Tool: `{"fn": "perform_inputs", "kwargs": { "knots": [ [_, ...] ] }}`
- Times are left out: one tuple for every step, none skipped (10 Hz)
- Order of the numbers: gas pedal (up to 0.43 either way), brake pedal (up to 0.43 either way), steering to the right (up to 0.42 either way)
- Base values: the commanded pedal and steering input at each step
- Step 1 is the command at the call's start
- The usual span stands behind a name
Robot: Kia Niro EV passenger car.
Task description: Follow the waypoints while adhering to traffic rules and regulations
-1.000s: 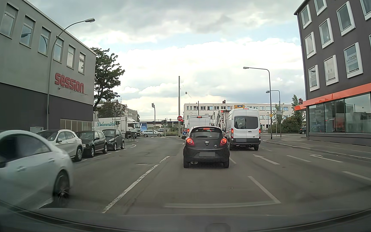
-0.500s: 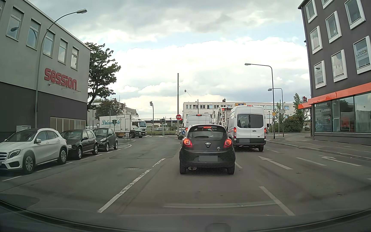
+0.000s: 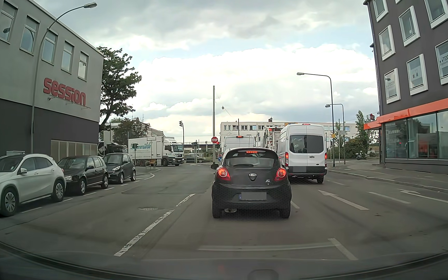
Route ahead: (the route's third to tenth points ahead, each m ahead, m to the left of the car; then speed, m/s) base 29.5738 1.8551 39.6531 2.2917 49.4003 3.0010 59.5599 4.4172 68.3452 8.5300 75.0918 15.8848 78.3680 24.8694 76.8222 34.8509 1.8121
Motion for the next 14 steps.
{"fn": "perform_inputs", "kwargs": {
  "knots": [
    [0.000, 0.287, 0.000],
    [0.000, 0.280, 0.000],
    [0.000, 0.280, -0.002],
    [0.000, 0.268, -0.002],
    [0.000, 0.256, -0.002],
    [0.000, 0.244, -0.002],
    [0.000, 0.232, -0.002],
    [0.000, 0.232, -0.001],
    [0.000, 0.232, -0.002],
    [0.000, 0.238, -0.002],
    [0.000, 0.238, -0.002],
    [0.000, 0.244, -0.002],
    [0.000, 0.244, -0.002],
    [0.000, 0.244, -0.002]
  ]
}}
